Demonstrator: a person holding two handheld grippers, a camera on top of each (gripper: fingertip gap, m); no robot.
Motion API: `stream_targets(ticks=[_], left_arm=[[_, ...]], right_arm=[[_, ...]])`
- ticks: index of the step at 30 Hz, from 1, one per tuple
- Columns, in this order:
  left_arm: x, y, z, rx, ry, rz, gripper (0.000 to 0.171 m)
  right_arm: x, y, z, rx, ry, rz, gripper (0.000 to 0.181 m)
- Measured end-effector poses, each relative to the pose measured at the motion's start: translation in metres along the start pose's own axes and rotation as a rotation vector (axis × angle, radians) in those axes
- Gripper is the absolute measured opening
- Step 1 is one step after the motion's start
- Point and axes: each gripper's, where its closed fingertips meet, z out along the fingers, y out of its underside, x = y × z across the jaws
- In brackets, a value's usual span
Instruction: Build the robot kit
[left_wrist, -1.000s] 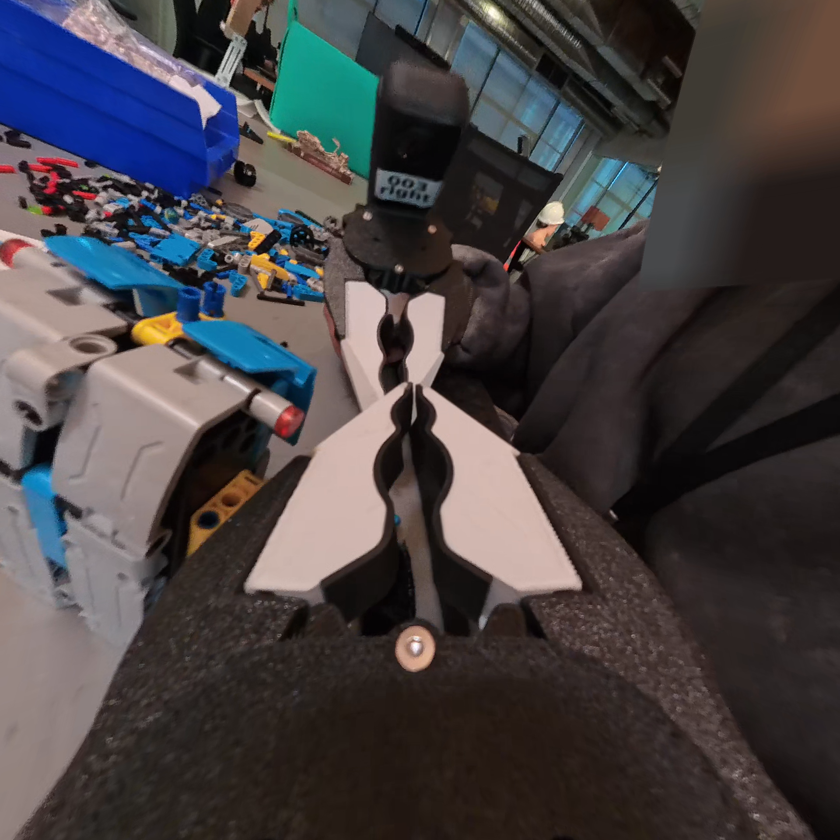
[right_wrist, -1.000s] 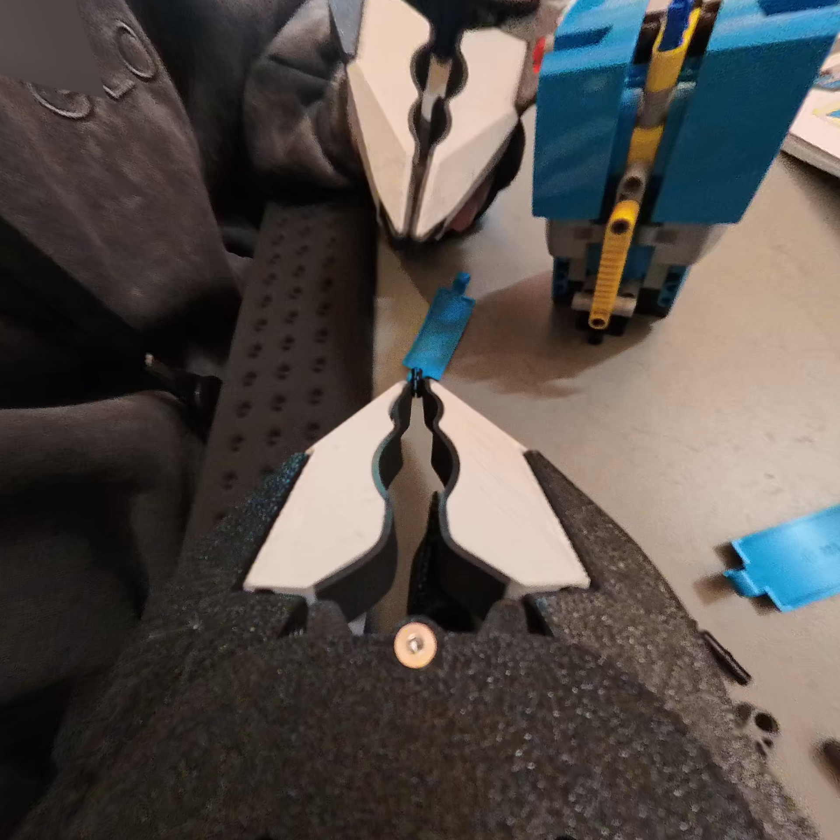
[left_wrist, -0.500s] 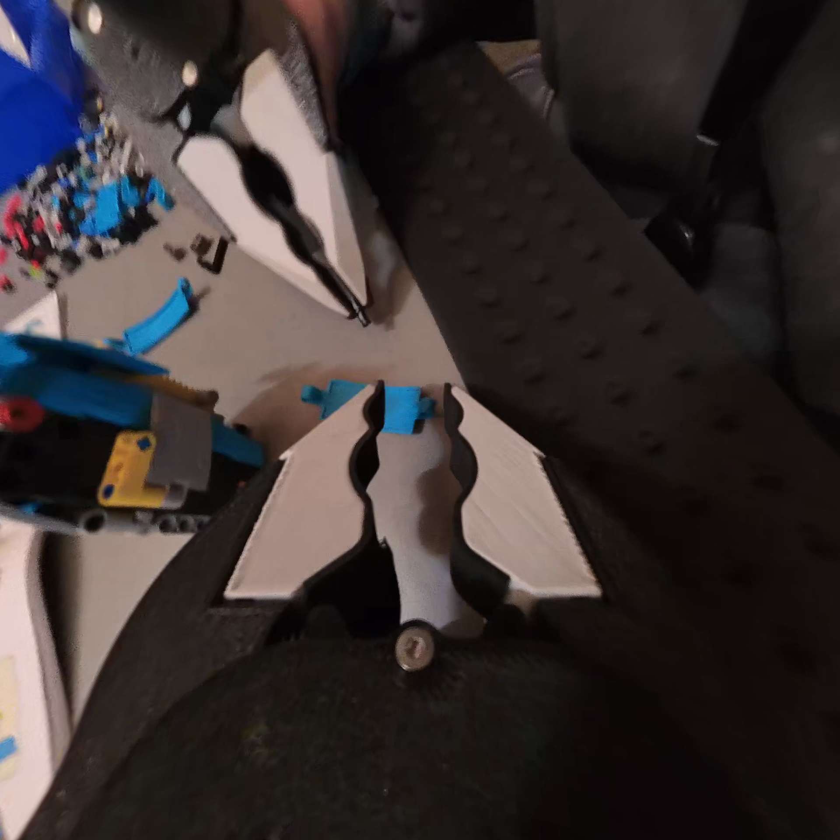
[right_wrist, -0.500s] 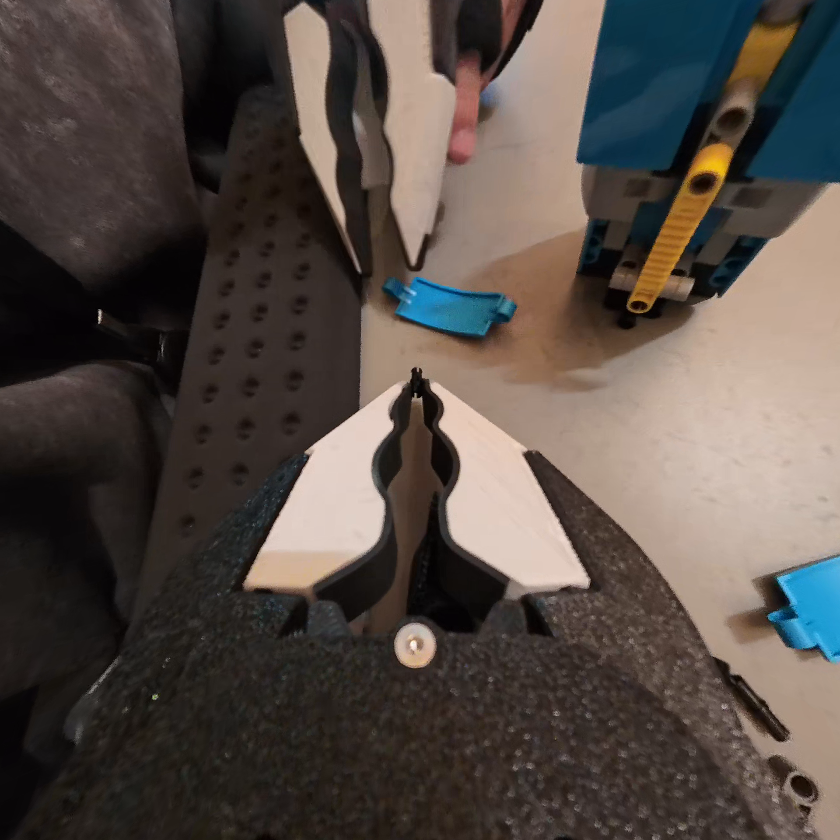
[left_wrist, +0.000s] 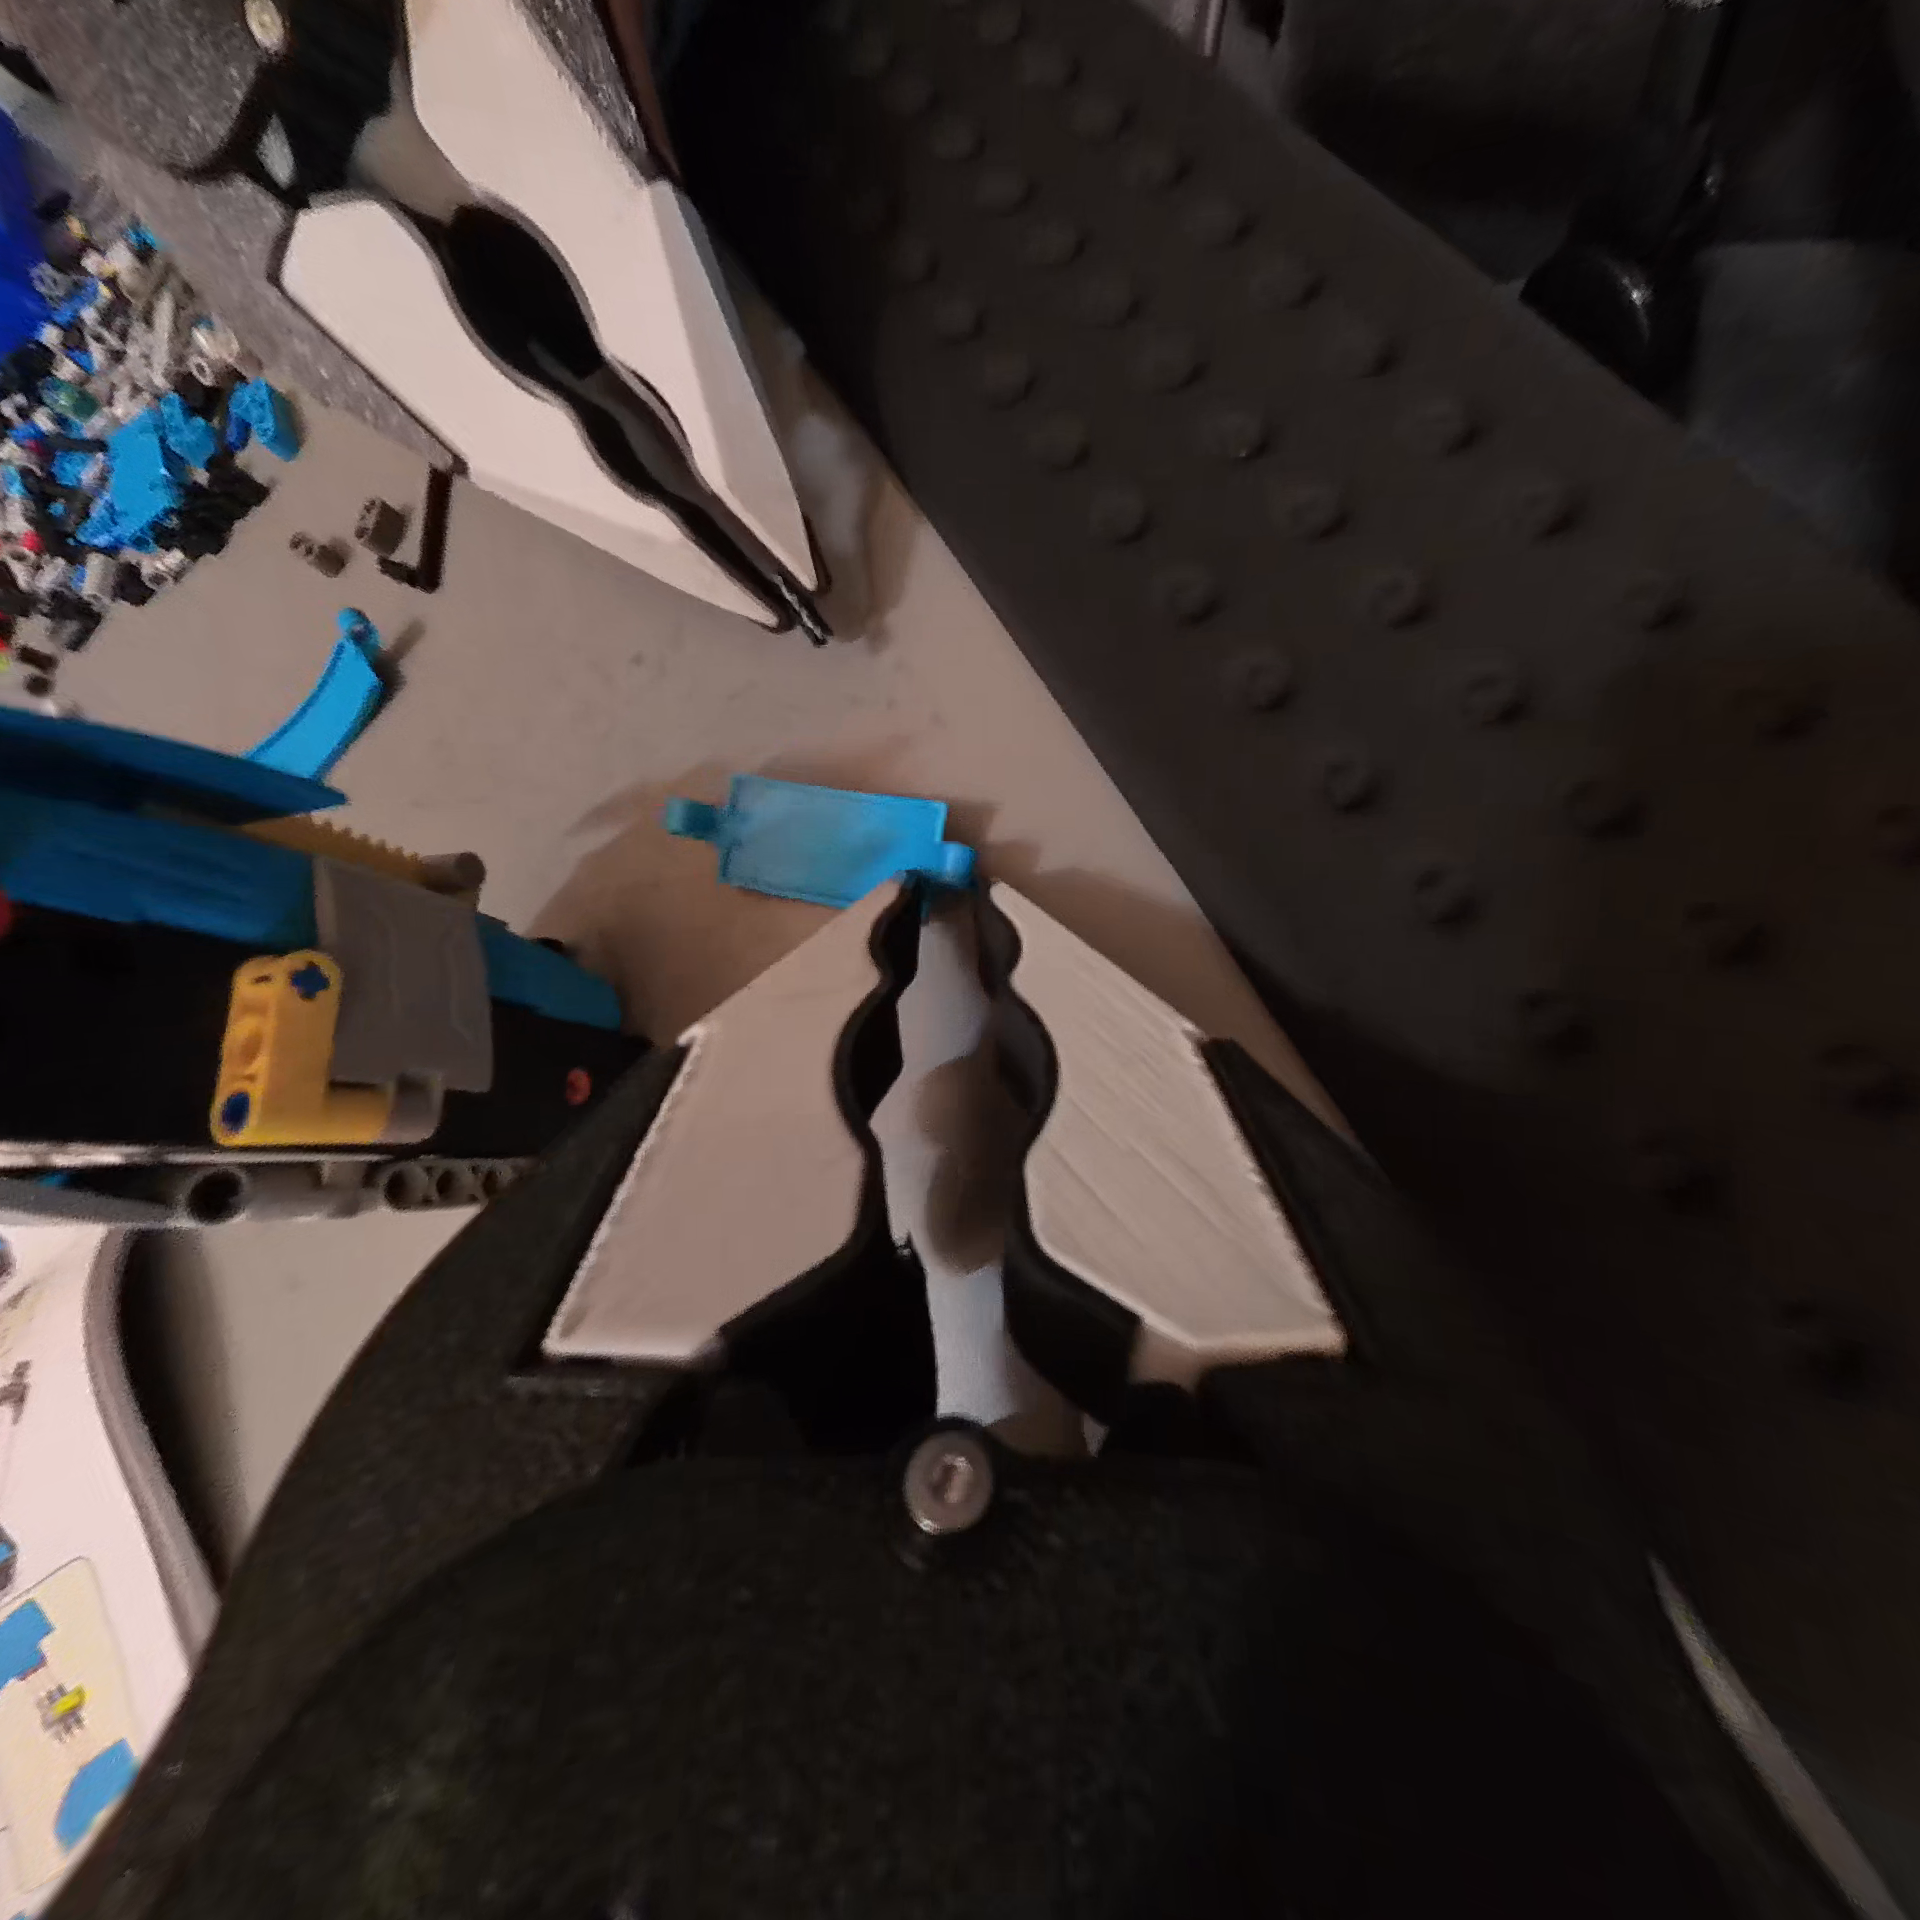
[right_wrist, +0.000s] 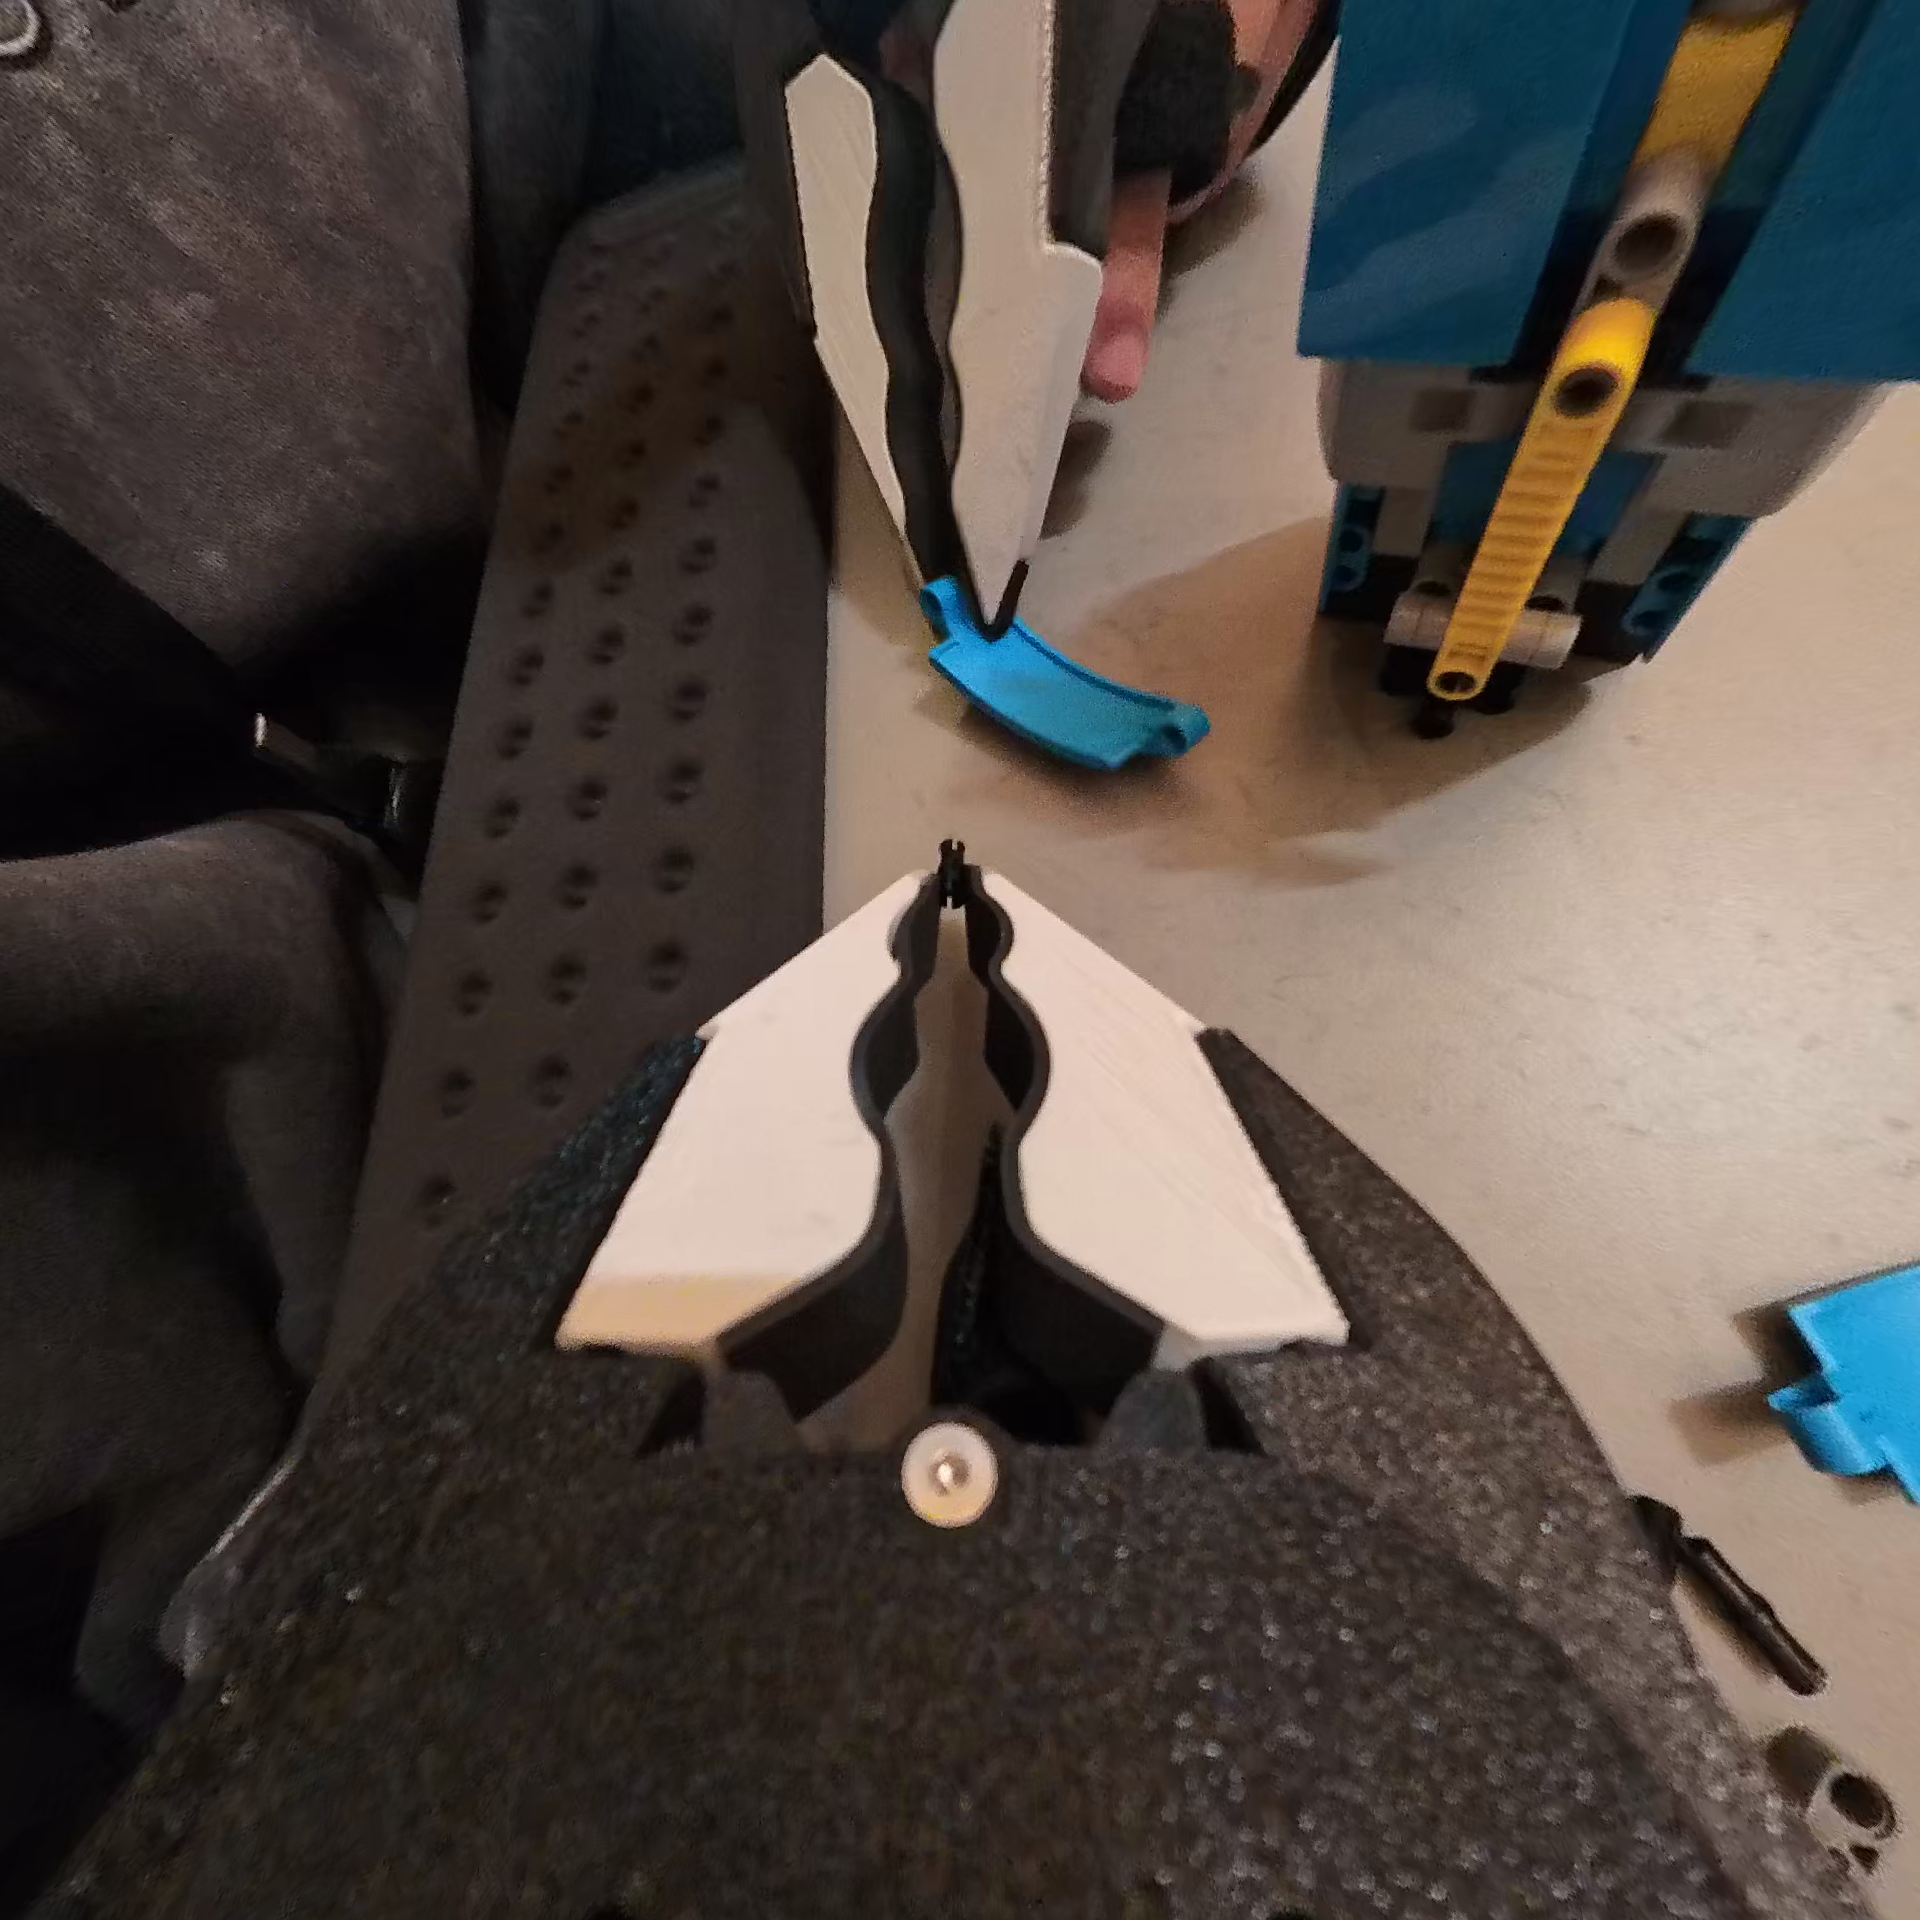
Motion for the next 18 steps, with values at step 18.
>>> stream_targets(ticks=[18], left_arm=[[-0.006,-0.025,0.020,0.059,-0.066,0.104,0.007]], right_arm=[[-0.004,0.002,0.002,-0.012,-0.020,-0.007,0.004]])
